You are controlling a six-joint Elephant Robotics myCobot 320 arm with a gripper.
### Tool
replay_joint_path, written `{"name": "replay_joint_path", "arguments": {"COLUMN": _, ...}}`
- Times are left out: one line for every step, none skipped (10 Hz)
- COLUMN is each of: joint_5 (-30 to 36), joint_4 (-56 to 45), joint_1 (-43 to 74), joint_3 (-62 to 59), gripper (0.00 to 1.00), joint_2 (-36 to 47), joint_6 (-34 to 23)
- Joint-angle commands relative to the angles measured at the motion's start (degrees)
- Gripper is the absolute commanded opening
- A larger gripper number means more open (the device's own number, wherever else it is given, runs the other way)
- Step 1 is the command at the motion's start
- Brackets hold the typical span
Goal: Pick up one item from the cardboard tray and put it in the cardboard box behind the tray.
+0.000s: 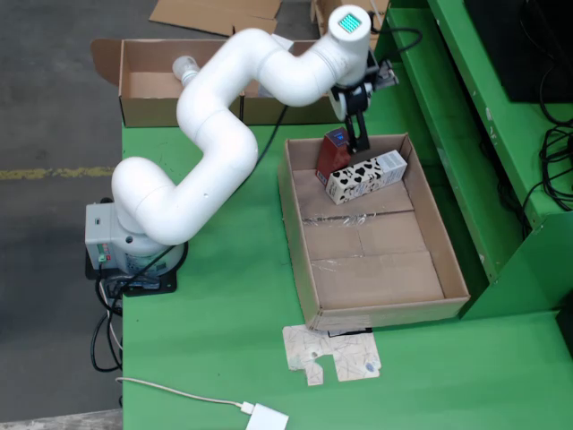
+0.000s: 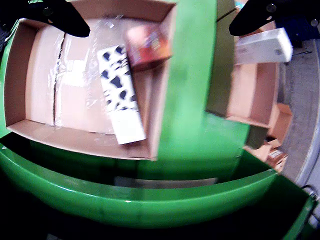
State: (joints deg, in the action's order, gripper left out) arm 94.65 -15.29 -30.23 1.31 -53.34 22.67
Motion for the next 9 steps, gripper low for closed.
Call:
{"name": "replay_joint_path", "arguments": {"joint_5": -3.5, "joint_4": 14.5, "joint_1": 2.3, "joint_3": -1.3, "gripper": 1.0, "joint_2": -4.1, "joint_6": -2.0}}
{"name": "replay_joint_path", "arguments": {"joint_5": -3.5, "joint_4": 14.5, "joint_1": 2.3, "joint_3": -1.3, "gripper": 1.0, "joint_2": -4.1, "joint_6": -2.0}}
{"name": "replay_joint_path", "arguments": {"joint_5": -3.5, "joint_4": 14.5, "joint_1": 2.3, "joint_3": -1.3, "gripper": 1.0, "joint_2": -4.1, "joint_6": -2.0}}
{"name": "replay_joint_path", "arguments": {"joint_5": -3.3, "joint_4": 13.4, "joint_1": 2.7, "joint_3": -1.3, "gripper": 1.0, "joint_2": -3.7, "joint_6": -2.3}}
{"name": "replay_joint_path", "arguments": {"joint_5": -3.3, "joint_4": 13.4, "joint_1": 2.7, "joint_3": -1.3, "gripper": 1.0, "joint_2": -3.7, "joint_6": -2.3}}
{"name": "replay_joint_path", "arguments": {"joint_5": -1.5, "joint_4": 9.8, "joint_1": 3.1, "joint_3": -1.3, "gripper": 1.0, "joint_2": -3.3, "joint_6": -2.3}}
{"name": "replay_joint_path", "arguments": {"joint_5": 0.0, "joint_4": 7.5, "joint_1": 3.6, "joint_3": -1.3, "gripper": 1.0, "joint_2": -3.6, "joint_6": -2.3}}
{"name": "replay_joint_path", "arguments": {"joint_5": 0.0, "joint_4": 7.5, "joint_1": 3.6, "joint_3": -1.3, "gripper": 1.0, "joint_2": -3.6, "joint_6": -2.3}}
{"name": "replay_joint_path", "arguments": {"joint_5": 2.1, "joint_4": 2.0, "joint_1": 3.7, "joint_3": -1.3, "gripper": 1.0, "joint_2": -2.8, "joint_6": -2.9}}
